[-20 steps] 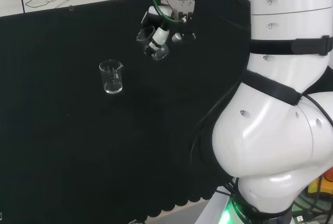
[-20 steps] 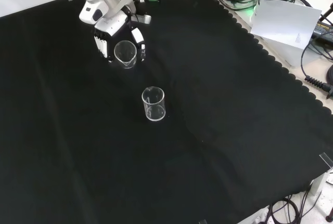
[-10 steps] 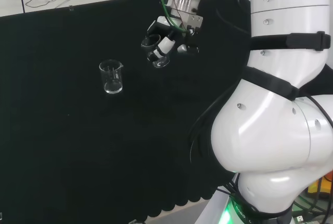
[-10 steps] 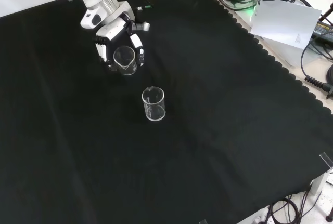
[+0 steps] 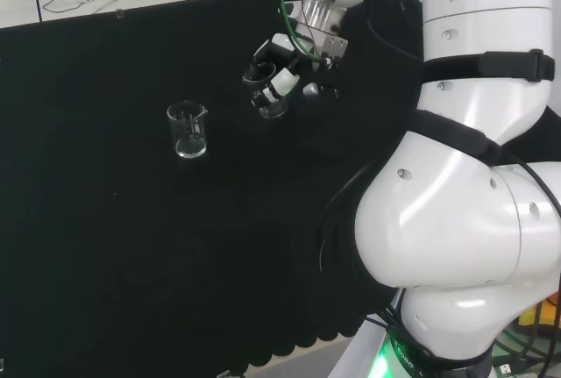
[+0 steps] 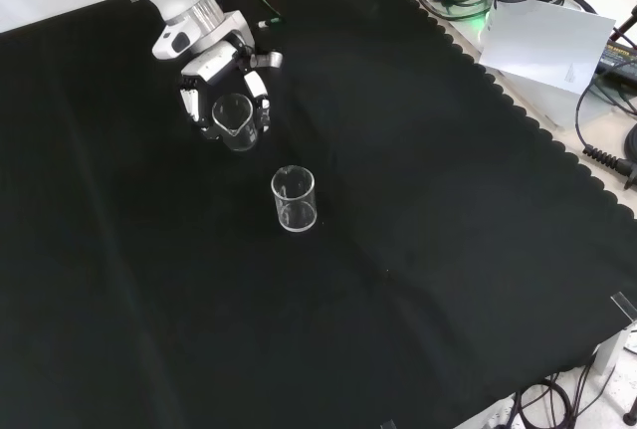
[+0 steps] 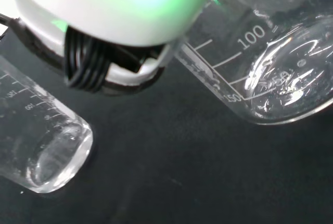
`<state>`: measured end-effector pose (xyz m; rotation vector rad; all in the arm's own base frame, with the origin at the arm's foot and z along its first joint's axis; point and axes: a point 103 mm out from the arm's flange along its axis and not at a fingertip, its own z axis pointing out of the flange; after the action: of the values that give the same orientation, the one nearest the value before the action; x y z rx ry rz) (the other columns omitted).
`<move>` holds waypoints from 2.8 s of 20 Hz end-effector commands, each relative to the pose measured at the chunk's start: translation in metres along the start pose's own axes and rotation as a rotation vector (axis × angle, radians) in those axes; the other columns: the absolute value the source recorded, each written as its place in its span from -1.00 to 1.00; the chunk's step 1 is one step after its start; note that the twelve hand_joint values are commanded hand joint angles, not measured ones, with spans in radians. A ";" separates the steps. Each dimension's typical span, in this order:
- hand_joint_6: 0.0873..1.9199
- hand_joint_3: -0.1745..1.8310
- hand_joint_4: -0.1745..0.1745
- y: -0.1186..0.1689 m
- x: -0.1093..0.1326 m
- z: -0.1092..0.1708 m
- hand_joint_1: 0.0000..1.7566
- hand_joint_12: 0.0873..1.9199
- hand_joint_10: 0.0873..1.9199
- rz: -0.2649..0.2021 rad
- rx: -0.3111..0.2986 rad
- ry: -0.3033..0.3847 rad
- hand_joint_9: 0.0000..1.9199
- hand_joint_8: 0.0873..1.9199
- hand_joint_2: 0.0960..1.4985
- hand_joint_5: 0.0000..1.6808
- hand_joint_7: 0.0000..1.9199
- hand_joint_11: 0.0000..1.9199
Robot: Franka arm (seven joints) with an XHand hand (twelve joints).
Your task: Place the beaker back on the table.
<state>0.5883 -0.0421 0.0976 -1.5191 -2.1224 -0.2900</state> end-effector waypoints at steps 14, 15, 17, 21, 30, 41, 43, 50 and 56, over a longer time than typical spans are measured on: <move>-0.25 0.12 -1.00 0.004 -0.029 0.012 0.52 -0.22 -0.44 0.034 -0.049 0.130 0.60 -0.46 -0.47 0.46 0.54 0.26; -0.25 0.12 -1.00 0.004 -0.030 0.012 0.52 -0.22 -0.44 0.036 -0.049 0.132 0.60 -0.46 -0.47 0.46 0.54 0.26; -0.25 0.12 -1.00 0.004 -0.032 0.014 0.52 -0.22 -0.44 0.037 -0.048 0.137 0.60 -0.46 -0.47 0.46 0.54 0.27; -0.25 0.12 -1.00 0.005 -0.031 0.017 0.52 -0.21 -0.45 0.042 -0.047 0.130 0.60 -0.47 -0.47 0.46 0.54 0.26; -0.25 0.12 -0.96 0.003 -0.040 0.020 0.52 -0.21 -0.46 0.051 -0.074 0.136 0.58 -0.48 -0.47 0.47 0.54 0.26; -0.19 -0.14 0.08 -0.001 -0.043 0.024 0.49 -0.07 -0.90 0.050 -0.055 0.117 0.49 -0.46 -0.23 0.43 0.39 0.08; -0.21 -0.33 0.22 0.001 -0.038 0.027 0.46 0.02 -0.92 0.042 -0.047 0.097 0.41 -0.45 -0.06 0.38 0.34 -0.04; -0.13 -0.07 -0.13 -0.007 -0.036 0.017 0.37 0.26 -0.81 0.018 -0.023 0.049 0.10 -0.33 -0.41 -0.06 -0.07 -0.41; -0.38 -0.09 -0.26 -0.011 -0.025 0.008 0.30 0.41 -0.48 0.017 -0.012 0.018 -0.32 -0.29 -0.48 -0.49 -0.48 -0.77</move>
<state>0.5855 -0.0649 0.0693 -1.5302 -2.0768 -0.3409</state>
